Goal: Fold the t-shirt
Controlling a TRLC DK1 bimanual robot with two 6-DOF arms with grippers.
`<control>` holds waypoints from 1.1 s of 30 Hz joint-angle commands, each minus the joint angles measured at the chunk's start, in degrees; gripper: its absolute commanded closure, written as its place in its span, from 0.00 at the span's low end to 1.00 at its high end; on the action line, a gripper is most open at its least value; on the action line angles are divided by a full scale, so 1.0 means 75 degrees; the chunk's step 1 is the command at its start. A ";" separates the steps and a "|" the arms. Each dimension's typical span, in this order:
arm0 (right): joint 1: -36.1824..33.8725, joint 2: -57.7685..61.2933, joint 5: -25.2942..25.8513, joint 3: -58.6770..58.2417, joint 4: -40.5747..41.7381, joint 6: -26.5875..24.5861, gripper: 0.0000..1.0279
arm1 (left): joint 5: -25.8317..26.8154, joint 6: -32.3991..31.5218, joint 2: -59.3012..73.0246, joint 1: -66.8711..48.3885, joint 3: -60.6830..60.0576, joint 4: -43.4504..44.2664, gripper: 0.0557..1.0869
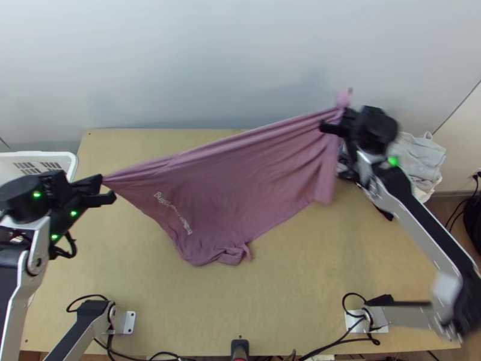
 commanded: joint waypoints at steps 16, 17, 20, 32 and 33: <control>0.0585 0.6657 -0.0224 0.4655 0.0085 0.0576 0.97 | -0.0536 0.0463 0.2100 0.0222 -0.2460 0.3356 0.96; 0.0597 0.6786 -0.0224 0.4819 0.0050 0.0599 0.91 | -0.0536 0.0463 0.2229 0.0234 -0.2471 0.3379 0.96; 0.0714 0.6938 -0.0224 0.4972 0.0026 0.0716 0.64 | -0.0536 0.0393 0.2498 0.0281 -0.2506 0.3414 0.96; 0.0972 0.5345 -0.0552 0.4034 -0.0595 0.0986 0.04 | -0.0536 0.0253 0.3295 0.0269 -0.2659 0.4258 0.96; 0.1054 0.4981 -0.0728 0.3800 -0.0794 0.1091 0.04 | -0.0536 0.0253 0.3354 0.0281 -0.2635 0.4270 0.96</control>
